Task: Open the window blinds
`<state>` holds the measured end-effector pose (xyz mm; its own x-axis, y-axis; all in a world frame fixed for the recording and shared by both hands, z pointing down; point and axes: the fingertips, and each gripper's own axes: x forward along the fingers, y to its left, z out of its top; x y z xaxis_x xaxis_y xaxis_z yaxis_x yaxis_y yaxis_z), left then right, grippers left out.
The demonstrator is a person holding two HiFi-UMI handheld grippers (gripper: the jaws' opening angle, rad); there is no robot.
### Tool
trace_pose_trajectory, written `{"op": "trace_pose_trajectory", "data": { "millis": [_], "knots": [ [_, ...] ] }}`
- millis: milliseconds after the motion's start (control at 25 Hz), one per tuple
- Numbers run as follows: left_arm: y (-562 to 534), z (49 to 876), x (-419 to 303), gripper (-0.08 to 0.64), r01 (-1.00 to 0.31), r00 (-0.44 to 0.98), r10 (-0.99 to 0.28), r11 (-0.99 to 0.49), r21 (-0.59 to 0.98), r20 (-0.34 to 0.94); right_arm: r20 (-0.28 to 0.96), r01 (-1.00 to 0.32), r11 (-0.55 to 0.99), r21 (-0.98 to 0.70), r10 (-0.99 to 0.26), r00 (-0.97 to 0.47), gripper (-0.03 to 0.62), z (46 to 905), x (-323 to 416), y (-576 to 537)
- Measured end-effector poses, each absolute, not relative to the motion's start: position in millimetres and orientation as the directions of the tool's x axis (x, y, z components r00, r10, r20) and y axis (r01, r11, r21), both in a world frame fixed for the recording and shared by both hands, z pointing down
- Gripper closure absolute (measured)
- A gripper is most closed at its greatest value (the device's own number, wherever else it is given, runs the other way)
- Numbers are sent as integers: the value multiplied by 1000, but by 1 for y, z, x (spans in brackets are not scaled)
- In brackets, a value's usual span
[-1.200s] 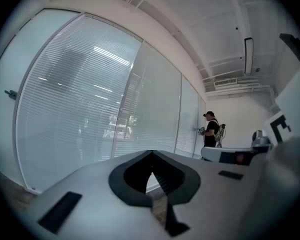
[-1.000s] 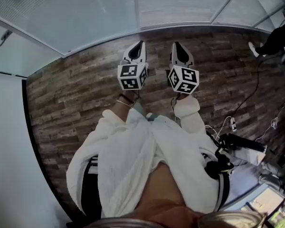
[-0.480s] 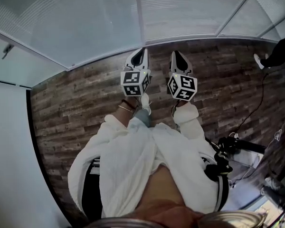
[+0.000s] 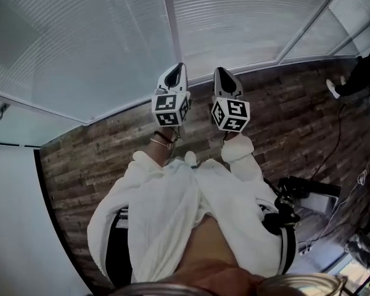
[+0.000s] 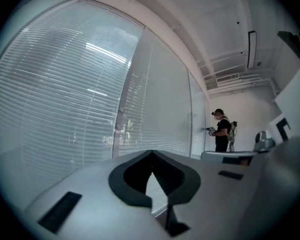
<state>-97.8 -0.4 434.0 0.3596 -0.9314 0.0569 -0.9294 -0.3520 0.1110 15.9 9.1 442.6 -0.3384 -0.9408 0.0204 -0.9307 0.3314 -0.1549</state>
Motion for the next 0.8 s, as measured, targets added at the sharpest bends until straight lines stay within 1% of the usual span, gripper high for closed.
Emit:
{"op": "trace_pose_trajectory", "data": {
  "millis": [240, 360, 480, 600, 680, 800],
  "knots": [
    [-67, 433, -100, 558, -926, 369, -928, -362, 110, 52, 50, -936, 310, -165, -945, -322, 580, 454, 13, -50],
    [-98, 443, -98, 558, -930, 357, -932, -347, 122, 66, 71, -932, 321, -168, -939, -337, 580, 464, 12, -82],
    [-157, 462, -66, 558, -940, 332, -937, -319, 123, 105, 83, -923, 340, -182, -929, -359, 581, 474, 44, -146],
    [-220, 472, -41, 558, -961, 263, -956, -247, 126, 131, 86, -903, 388, -185, -909, -408, 580, 475, 72, -213],
    [-228, 463, -61, 559, -972, 209, -971, -194, 129, 116, 72, -885, 432, -175, -890, -449, 580, 465, 54, -224],
    [-223, 439, -104, 559, -985, 137, -989, -130, 113, 58, 43, -848, 512, -138, -852, -522, 580, 441, 14, -224]
  ]
}}
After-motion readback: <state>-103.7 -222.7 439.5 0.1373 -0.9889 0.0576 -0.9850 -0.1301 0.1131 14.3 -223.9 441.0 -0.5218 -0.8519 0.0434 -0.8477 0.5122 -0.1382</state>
